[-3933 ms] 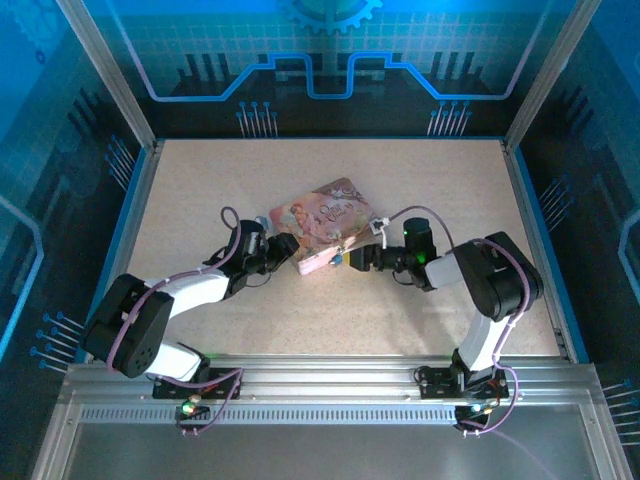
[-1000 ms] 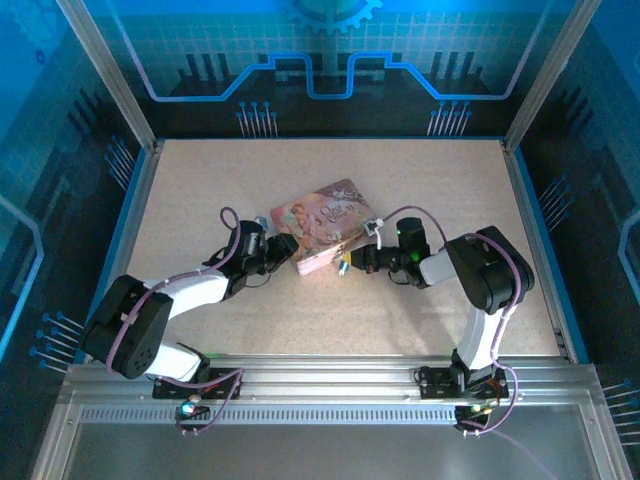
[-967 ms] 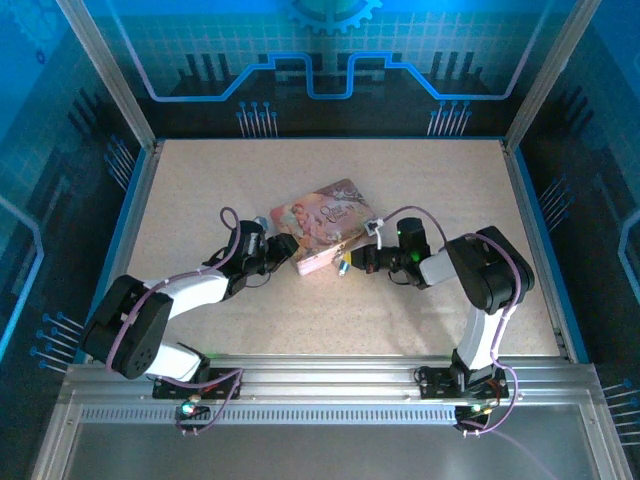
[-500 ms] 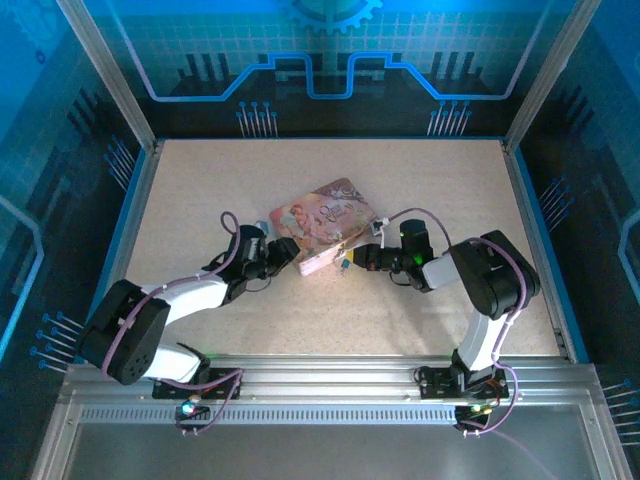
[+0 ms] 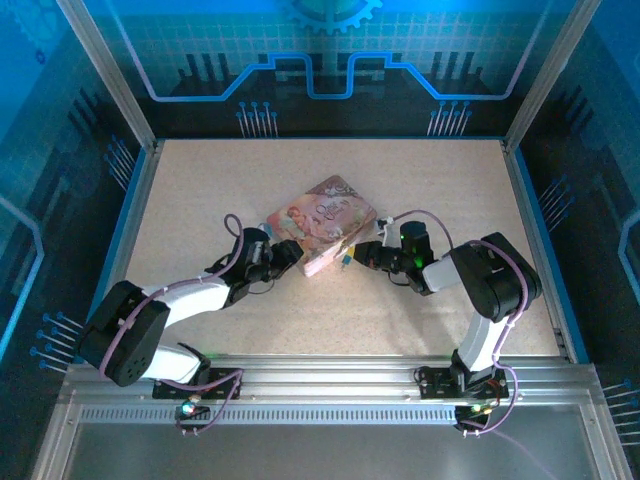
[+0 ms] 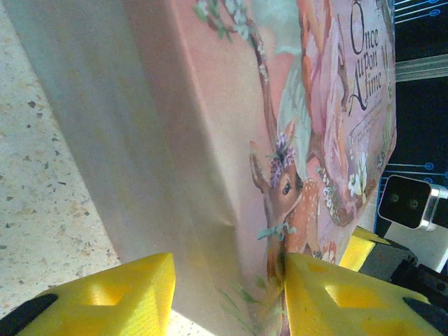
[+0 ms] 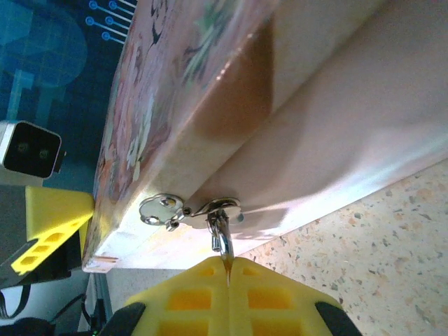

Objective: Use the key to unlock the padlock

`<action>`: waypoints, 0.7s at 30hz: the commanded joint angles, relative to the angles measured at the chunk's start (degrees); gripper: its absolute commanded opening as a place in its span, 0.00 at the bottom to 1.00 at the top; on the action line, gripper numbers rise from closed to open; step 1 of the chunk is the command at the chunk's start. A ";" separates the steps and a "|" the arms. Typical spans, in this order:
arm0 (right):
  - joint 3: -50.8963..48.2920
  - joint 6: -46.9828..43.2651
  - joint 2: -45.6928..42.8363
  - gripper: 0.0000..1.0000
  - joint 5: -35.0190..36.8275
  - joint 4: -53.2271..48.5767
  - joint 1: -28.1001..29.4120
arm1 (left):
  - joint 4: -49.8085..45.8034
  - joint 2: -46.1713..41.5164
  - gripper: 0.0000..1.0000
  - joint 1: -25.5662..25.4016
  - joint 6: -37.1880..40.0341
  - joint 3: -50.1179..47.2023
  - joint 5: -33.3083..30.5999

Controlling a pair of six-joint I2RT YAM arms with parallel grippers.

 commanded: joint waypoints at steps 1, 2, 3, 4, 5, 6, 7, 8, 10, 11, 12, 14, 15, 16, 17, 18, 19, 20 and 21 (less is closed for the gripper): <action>-0.11 2.11 -2.37 0.00 2.73 5.48 0.45 | -6.95 0.14 0.45 -1.41 -0.63 -1.57 -1.92; 0.02 2.33 -2.29 0.00 3.04 5.52 0.45 | -6.97 0.23 0.45 -1.63 -0.64 -1.48 -2.08; 0.21 2.57 -2.04 0.00 3.14 5.69 0.44 | -6.89 0.40 0.45 -1.80 -0.64 -1.46 -2.19; 0.43 2.92 -1.94 0.00 3.38 5.68 0.45 | -6.82 0.55 0.46 -1.89 -0.76 -1.39 -2.17; 0.58 3.24 -1.77 0.00 3.54 5.89 0.45 | -6.77 0.67 0.46 -1.89 -0.80 -1.39 -2.15; 0.81 3.52 -1.59 0.00 3.69 6.20 0.40 | -6.73 0.83 0.47 -1.98 -0.81 -1.46 -2.15; 1.00 3.73 -1.50 0.00 3.83 6.27 0.36 | -6.69 0.92 0.47 -1.95 -0.81 -1.46 -2.19; 1.19 3.79 -1.49 0.00 3.95 6.32 0.36 | -6.67 0.94 0.48 -2.06 -0.83 -1.56 -2.19; 1.65 3.78 -1.66 0.00 3.90 6.18 0.06 | -6.69 1.13 0.48 -2.02 -0.74 -1.74 -2.31; 1.71 3.64 -1.82 0.00 3.90 6.19 -0.16 | -6.70 1.20 0.48 -2.06 -0.69 -1.91 -2.45; 1.82 3.44 -2.06 0.00 3.93 6.20 -0.36 | -6.67 1.20 0.48 -2.06 -0.73 -2.05 -2.62; 1.98 2.91 -2.36 0.00 3.75 6.03 -0.80 | -6.55 1.29 0.48 -2.07 -0.75 -2.50 -2.80; 1.98 2.80 -2.37 0.00 3.76 6.19 -1.12 | -6.41 1.29 0.48 -2.02 -0.78 -2.61 -2.89; 1.92 2.80 -2.45 0.00 3.92 6.31 -1.34 | -6.41 1.29 0.48 -2.01 -0.75 -2.64 -2.98; 1.74 2.87 -2.48 0.00 4.09 6.59 -1.60 | -6.42 1.29 0.48 -2.06 -0.77 -2.76 -2.91; 1.71 2.93 -2.46 0.00 4.31 6.72 -1.87 | -6.51 1.33 0.48 -2.06 -0.65 -2.74 -3.05; 1.71 2.96 -2.47 0.00 4.45 6.82 -2.10 | -6.55 1.38 0.48 -2.06 -0.65 -2.80 -3.07; 1.80 3.04 -2.46 0.00 4.47 6.80 -2.23 | -6.53 1.44 0.48 -2.04 -0.65 -2.80 -3.06; 2.02 3.09 -2.37 0.00 4.40 6.86 -2.52 | -6.50 1.50 0.48 -2.07 -0.61 -2.80 -3.07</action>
